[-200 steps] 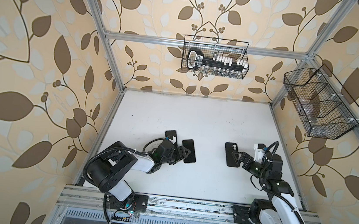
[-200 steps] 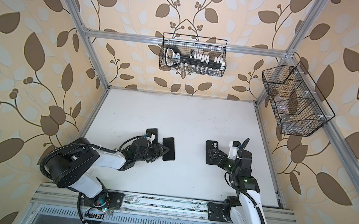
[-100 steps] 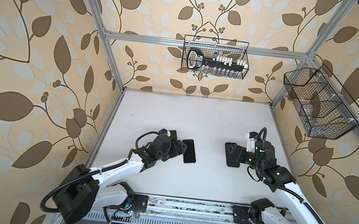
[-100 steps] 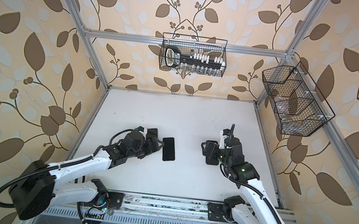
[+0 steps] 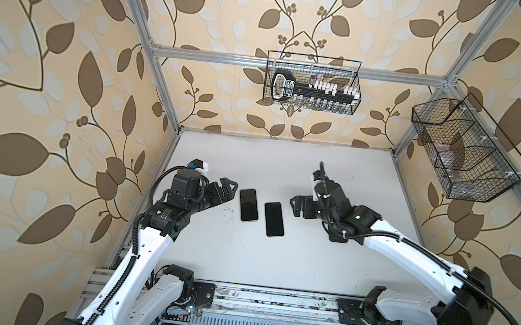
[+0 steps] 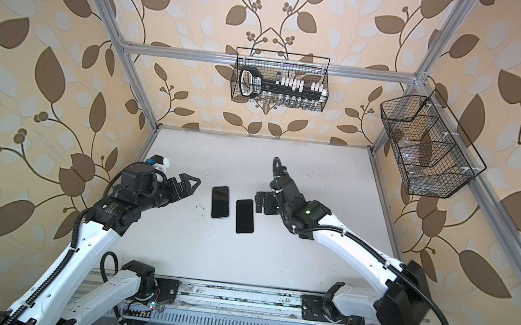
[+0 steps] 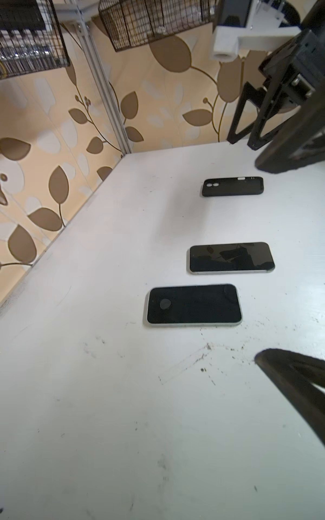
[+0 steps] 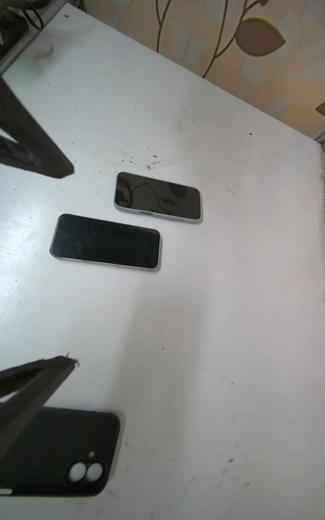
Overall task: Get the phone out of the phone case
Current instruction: 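Open the left gripper off the bare phone while the right reaches toward the light-cased phone, then lower the right gripper and grip the light-cased phone's edge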
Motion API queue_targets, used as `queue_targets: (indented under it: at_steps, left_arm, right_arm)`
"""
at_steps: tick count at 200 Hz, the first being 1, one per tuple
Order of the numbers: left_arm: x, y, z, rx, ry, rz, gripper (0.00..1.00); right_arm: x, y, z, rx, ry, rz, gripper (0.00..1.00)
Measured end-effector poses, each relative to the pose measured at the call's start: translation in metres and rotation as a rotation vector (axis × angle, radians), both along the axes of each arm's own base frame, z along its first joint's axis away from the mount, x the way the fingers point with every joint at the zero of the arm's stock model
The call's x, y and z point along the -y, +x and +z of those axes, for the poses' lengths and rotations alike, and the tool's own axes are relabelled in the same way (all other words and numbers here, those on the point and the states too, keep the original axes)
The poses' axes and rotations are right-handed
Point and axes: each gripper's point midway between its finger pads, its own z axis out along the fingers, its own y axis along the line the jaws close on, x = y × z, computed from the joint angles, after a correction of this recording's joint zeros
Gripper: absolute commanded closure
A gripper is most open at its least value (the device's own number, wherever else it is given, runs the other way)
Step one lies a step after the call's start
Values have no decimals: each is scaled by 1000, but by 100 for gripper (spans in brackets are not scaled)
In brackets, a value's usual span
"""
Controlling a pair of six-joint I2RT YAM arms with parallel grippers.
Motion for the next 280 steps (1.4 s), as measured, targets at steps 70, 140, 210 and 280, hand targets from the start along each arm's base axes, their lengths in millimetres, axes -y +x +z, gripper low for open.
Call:
queue_targets:
  at_steps: [70,140,210,280]
  left_arm:
    - [-83,26,-31,-117,-37,200,1]
    - [-126,28,-33,-92,-133,327,1]
    - [-126,35,-33,-78,-198,320,1]
    - [-126,34,-36,-82,-202,323,1]
  right_arm:
    - [-105,13,-37,-48,-80,110,0]
    - [-168,14,-80,-109,-144,155,0]
    - [-174,16,-120,-172,-200,134,0]
    - [-173,21,-138,-199,-219,86,0]
